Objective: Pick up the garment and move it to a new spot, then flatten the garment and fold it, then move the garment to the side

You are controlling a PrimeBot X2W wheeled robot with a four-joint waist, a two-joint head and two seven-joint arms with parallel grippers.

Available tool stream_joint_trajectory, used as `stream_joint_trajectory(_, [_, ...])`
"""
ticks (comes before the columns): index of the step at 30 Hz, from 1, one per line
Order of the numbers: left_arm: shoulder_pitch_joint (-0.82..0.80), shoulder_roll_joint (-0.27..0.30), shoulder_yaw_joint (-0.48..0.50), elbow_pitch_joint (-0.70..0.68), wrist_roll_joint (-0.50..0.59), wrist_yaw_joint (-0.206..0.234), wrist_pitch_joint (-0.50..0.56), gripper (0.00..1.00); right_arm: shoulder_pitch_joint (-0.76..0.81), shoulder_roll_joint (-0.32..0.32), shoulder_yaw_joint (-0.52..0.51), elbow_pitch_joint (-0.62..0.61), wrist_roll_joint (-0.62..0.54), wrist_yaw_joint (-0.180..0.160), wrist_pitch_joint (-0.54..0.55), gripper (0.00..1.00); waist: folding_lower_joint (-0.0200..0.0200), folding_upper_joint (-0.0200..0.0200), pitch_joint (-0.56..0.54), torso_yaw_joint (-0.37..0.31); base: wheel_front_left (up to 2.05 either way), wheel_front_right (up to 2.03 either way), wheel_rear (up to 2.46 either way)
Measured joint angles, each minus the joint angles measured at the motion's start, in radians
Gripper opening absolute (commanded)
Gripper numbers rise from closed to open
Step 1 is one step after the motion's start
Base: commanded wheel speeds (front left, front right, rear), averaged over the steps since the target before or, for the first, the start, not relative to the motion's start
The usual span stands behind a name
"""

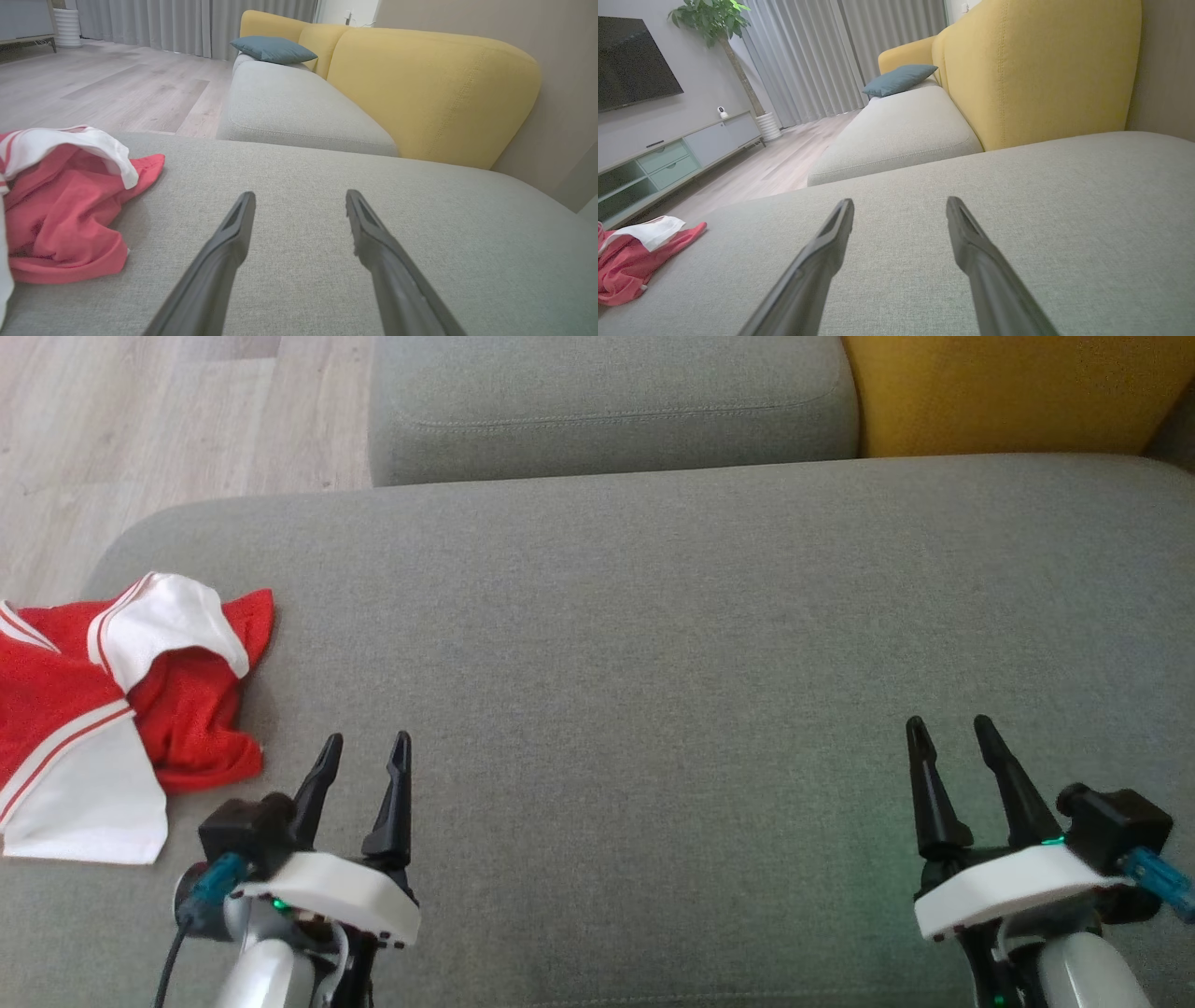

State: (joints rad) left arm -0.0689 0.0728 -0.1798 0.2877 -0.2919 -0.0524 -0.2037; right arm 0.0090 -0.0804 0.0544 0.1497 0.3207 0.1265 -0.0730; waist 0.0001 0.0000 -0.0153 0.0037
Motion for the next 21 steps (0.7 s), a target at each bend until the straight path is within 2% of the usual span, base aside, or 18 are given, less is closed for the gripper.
stream_joint_trajectory(15, [-0.022, 0.001, -0.011, 0.008, 0.169, 0.01, -0.046, 1.0, 0.001, 0.002, 0.004, -0.003, -0.159, 0.0, -0.033, 1.0, 0.0, 0.0, 0.004, 0.005, 0.0, 0.0, 0.0])
stream_joint_trajectory(21, [-0.021, 0.001, -0.013, 0.009, 0.178, 0.017, -0.046, 1.0, 0.002, 0.005, -0.006, -0.002, -0.164, 0.0, -0.034, 1.0, 0.0, 0.0, 0.004, 0.007, 0.0, 0.0, 0.0])
